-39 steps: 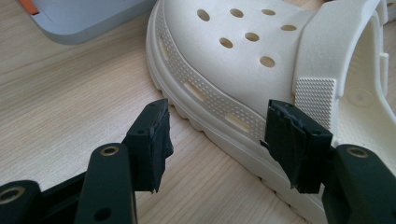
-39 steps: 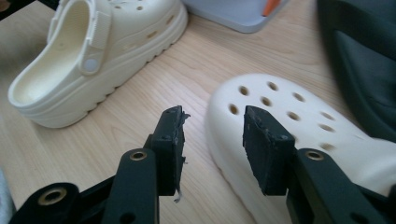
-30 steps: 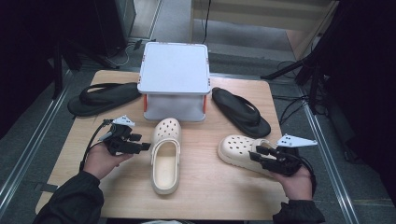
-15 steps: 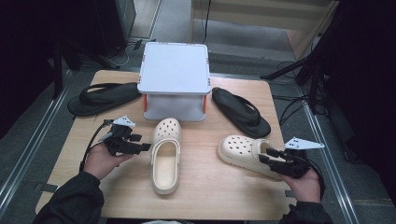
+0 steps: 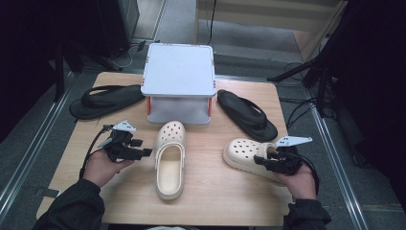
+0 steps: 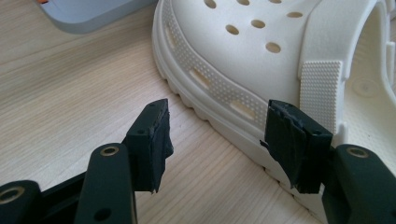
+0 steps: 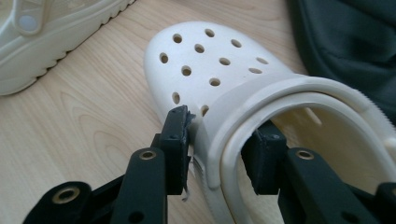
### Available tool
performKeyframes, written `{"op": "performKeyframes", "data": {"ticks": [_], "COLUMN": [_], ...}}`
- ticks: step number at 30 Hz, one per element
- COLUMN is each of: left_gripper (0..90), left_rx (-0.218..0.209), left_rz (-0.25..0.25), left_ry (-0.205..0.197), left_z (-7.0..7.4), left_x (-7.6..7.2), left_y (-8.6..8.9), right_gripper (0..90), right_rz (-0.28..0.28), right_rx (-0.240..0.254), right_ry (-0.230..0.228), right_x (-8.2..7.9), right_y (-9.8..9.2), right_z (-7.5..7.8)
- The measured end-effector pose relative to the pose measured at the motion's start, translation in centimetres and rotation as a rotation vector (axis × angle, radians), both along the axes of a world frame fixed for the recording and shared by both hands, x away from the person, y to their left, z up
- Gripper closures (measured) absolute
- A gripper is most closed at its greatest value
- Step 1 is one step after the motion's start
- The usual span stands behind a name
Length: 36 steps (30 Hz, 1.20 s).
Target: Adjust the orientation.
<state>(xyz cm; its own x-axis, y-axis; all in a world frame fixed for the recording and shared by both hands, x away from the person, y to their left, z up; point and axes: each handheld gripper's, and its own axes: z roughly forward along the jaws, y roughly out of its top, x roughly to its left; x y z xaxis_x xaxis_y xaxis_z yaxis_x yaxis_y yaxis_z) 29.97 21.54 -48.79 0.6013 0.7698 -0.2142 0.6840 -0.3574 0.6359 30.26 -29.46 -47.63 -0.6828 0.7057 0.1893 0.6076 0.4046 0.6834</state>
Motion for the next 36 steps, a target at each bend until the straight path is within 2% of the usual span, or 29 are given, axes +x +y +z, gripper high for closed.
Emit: {"op": "performKeyframes", "data": {"ticks": [4,7,12,21,28,36], "left_gripper": [40.9,41.0,41.0,41.1,41.1,41.1], "left_rx": [0.000,-0.001,-0.005,-0.006,-0.010,-0.006], "left_rz": [0.012,0.022,0.036,0.051,0.054,0.051], "left_ry": [0.001,-0.004,-0.010,-0.024,-0.029,-0.029], "left_z": [0.1,0.1,0.1,0.1,0.1,0.1], "left_x": [-0.3,-0.6,-1.0,-1.5,-1.8,-1.9], "left_y": [0.4,0.7,1.1,1.4,1.4,1.5], "right_gripper": [73.5,75.6,76.4,76.4,76.4,76.3], "right_rz": [0.004,0.003,0.008,0.033,-0.019,-0.034], "right_rx": [0.050,0.048,0.025,0.027,0.069,0.094], "right_ry": [0.076,0.105,0.094,0.085,0.099,0.098], "right_x": [0.7,1.0,1.1,1.7,2.9,4.0], "right_y": [-0.2,0.1,1.4,4.5,7.1,10.2], "right_z": [0.0,0.3,1.1,1.9,2.0,1.8]}}
